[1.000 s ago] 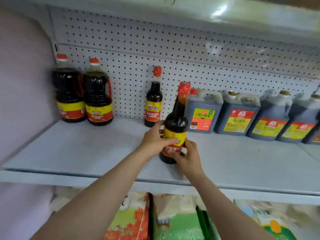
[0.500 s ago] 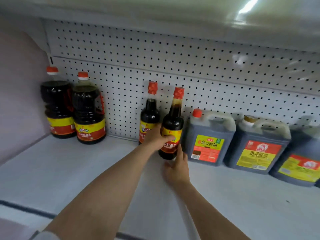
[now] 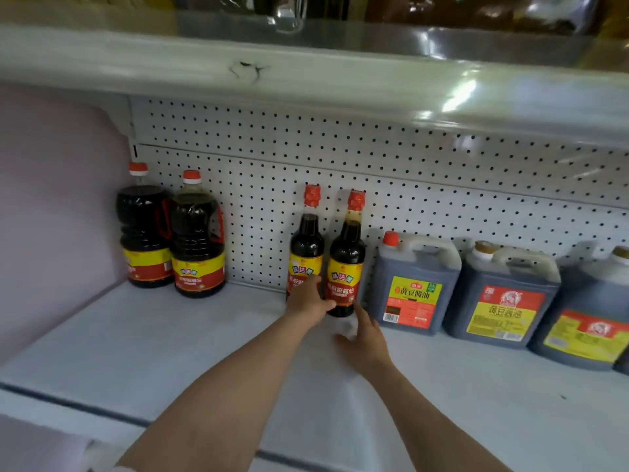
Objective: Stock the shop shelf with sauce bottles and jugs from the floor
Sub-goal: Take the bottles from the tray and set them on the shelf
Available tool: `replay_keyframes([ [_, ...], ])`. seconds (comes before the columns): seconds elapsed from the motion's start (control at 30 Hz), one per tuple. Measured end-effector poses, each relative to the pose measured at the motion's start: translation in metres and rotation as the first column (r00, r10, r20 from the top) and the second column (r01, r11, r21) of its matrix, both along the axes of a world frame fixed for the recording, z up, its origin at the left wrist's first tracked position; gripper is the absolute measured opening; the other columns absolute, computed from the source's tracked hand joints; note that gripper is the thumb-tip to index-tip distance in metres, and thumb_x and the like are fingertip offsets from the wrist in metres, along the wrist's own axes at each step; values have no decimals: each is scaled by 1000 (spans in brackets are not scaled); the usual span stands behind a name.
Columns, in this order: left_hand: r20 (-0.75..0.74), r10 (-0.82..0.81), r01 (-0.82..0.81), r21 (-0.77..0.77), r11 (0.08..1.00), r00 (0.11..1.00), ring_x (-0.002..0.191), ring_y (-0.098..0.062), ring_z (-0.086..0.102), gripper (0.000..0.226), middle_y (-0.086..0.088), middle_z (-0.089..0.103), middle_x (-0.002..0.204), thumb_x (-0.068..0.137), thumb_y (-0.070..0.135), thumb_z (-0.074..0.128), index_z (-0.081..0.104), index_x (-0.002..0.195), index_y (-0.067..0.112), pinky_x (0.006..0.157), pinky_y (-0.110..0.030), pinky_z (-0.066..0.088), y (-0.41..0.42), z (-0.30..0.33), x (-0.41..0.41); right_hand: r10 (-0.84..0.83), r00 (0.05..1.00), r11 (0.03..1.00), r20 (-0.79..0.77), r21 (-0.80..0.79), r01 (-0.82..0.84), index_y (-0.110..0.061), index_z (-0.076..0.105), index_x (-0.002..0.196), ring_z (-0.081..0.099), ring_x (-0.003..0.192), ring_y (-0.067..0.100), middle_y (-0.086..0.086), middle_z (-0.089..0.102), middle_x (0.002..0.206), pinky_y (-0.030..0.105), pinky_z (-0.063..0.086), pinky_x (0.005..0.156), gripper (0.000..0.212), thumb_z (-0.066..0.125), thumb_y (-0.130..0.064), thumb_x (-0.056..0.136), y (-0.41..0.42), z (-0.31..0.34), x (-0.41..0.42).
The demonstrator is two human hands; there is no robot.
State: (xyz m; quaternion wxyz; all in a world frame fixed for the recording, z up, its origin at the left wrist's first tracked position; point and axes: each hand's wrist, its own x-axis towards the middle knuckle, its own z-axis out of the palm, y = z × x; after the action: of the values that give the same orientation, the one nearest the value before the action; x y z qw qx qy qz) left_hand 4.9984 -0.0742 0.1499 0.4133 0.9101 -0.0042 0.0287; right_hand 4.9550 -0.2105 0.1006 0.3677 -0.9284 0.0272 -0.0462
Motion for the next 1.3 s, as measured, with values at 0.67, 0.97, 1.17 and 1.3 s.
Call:
replay_keyframes([
  [0.67,96,114,-130,183,974,989,139,-32,31,70,-16,42,147,79,30,80,49,141,30,111,-39,31,249,-83,-287,101,993,976,66,-202,-86,-25,50,137,40,131,29,9,45,141,36,41,99,65,80,-28,79,176,-22,-253],
  [0.97,-51,111,-104,129,986,993,131,-34,40,70,-12,46,141,75,23,83,53,138,29,110,-42,36,277,-179,-356,148,978,966,-149,-191,-176,-25,51,139,50,124,31,14,51,136,36,43,99,67,80,-27,79,210,-114,-310],
  [1.17,-192,161,-123,198,972,968,131,-35,39,70,-15,44,142,79,30,79,49,142,29,108,-44,37,289,-246,-371,194,920,956,-339,-145,-256,-27,47,143,54,120,31,12,47,139,32,44,93,68,77,-25,81,218,-180,-312],
  [1.3,-302,176,-109,227,968,937,136,-31,35,68,-13,42,146,83,38,74,45,143,28,109,-44,37,290,-292,-372,201,873,950,-444,-130,-284,-28,46,143,58,114,32,12,45,139,34,48,93,69,77,-28,82,218,-215,-306],
])
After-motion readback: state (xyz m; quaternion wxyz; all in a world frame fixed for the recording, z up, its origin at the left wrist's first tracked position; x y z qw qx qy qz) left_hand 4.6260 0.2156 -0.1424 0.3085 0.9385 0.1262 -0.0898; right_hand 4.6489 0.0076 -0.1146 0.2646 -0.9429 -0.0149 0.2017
